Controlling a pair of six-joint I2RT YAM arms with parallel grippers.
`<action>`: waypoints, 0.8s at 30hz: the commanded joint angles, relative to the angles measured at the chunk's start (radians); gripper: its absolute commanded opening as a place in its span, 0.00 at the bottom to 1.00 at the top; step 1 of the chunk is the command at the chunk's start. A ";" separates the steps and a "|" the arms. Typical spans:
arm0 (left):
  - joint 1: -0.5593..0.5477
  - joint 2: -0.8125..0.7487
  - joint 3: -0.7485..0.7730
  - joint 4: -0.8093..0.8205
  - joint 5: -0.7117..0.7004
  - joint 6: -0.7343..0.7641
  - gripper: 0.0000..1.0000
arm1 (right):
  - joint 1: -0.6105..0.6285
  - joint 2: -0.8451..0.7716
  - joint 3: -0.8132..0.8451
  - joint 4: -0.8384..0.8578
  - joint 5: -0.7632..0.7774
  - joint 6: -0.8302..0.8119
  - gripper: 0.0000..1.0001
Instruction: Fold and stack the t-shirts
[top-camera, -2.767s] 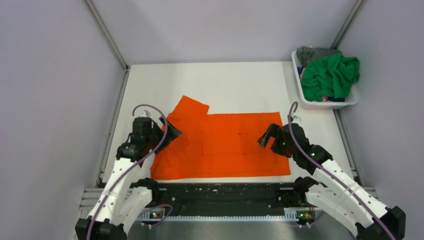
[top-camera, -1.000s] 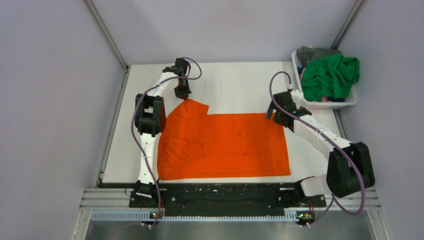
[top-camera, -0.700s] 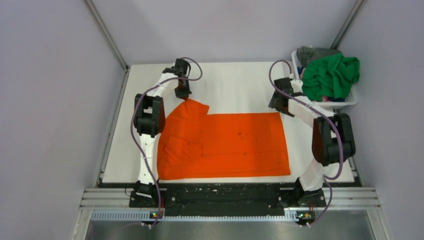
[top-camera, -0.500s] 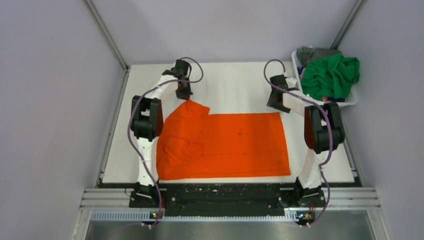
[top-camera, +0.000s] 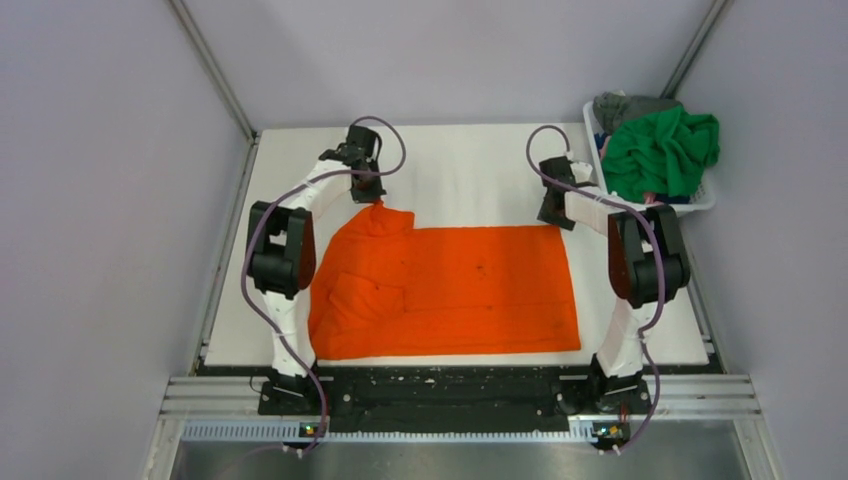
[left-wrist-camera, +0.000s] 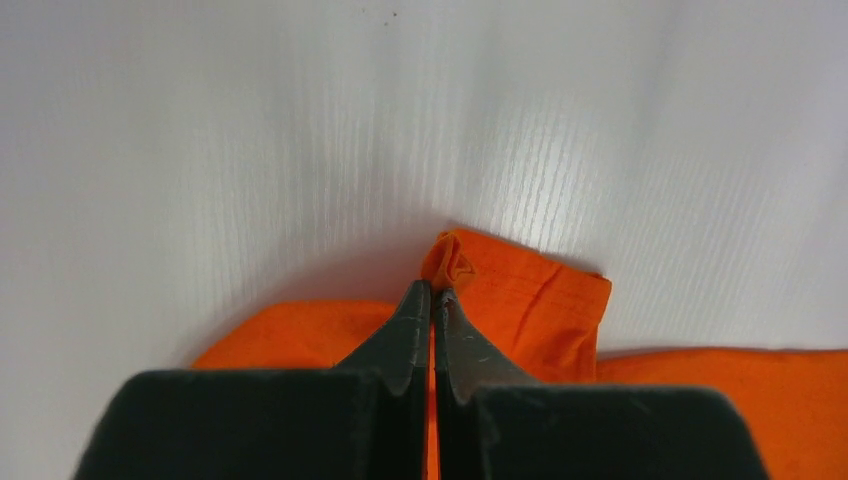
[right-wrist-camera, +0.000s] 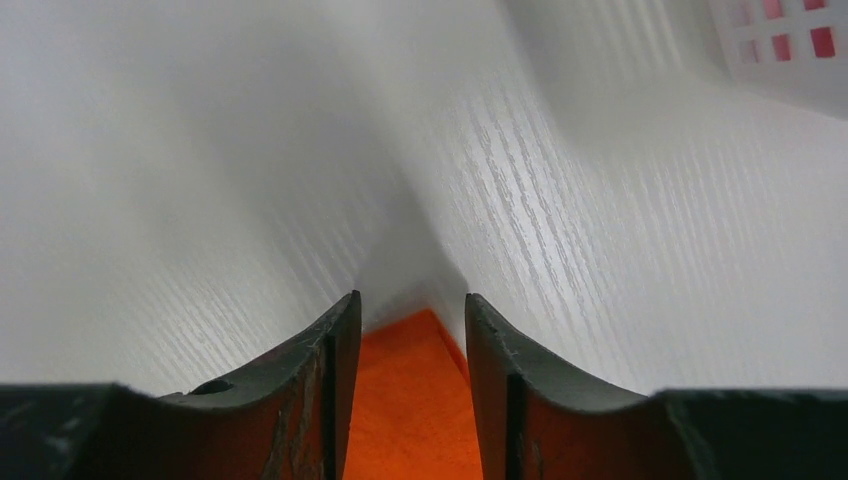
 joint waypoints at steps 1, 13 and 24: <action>-0.007 -0.103 -0.055 0.061 0.015 -0.024 0.00 | -0.005 -0.046 -0.062 -0.034 -0.012 0.011 0.41; -0.017 -0.144 -0.129 0.098 0.036 -0.024 0.00 | -0.004 -0.065 -0.109 0.020 -0.046 0.027 0.12; -0.069 -0.254 -0.212 0.113 0.079 0.035 0.00 | 0.071 -0.209 -0.170 0.065 -0.074 -0.048 0.00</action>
